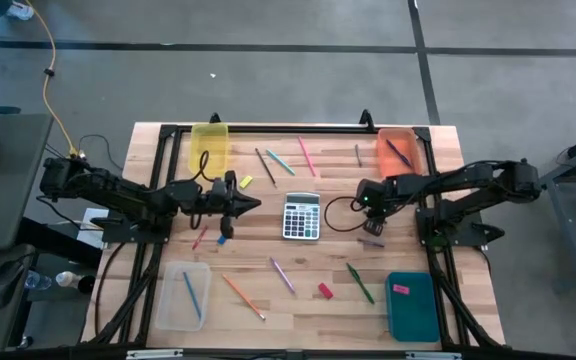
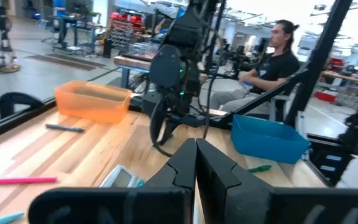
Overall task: Sort crayons/erasers/pens/pencils in bins
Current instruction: Put the green crayon into the yellow bin
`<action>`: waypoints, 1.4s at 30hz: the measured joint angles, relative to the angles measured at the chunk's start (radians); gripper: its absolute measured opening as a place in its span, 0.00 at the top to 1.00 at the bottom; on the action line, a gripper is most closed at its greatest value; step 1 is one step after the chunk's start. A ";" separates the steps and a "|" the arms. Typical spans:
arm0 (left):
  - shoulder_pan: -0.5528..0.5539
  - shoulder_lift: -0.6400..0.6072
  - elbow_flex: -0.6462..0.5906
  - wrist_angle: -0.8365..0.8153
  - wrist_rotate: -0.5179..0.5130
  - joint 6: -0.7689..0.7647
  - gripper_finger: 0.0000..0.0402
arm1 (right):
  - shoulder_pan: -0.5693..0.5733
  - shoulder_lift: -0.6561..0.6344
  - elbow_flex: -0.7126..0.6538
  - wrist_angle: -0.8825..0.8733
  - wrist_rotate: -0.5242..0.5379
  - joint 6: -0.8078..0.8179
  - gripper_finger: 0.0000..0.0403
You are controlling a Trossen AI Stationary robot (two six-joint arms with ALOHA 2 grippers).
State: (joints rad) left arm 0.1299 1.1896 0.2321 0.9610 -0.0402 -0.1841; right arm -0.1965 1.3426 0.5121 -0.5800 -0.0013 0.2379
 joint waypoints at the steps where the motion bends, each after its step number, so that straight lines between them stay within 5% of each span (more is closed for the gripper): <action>1: 0.000 0.000 0.000 -0.004 -0.007 0.000 1.00 | -0.002 0.000 0.000 0.000 -0.002 0.005 0.85; 8: 0.000 0.000 0.000 -0.018 -0.017 -0.003 1.00 | -0.003 0.002 0.004 -0.007 -0.010 0.007 0.96; 16: 0.000 0.000 0.000 -0.030 -0.059 -0.005 1.00 | -0.001 0.012 0.080 -0.052 -0.105 -0.060 0.96; 24: 0.008 0.000 0.000 -0.029 -0.058 0.001 1.00 | 0.006 0.009 0.091 0.078 -0.188 -0.063 0.96; 37: 0.021 0.000 0.000 -0.029 0.023 -0.023 1.00 | 0.069 0.006 0.093 0.509 -0.246 -0.090 0.96; 42: 0.017 0.000 0.000 -0.019 0.077 -0.052 1.00 | 0.109 0.006 0.093 0.790 -0.174 -0.122 0.96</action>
State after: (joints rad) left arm 0.1471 1.1896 0.2321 0.9417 0.0370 -0.2361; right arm -0.0875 1.3483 0.6051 0.2105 -0.1758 0.1159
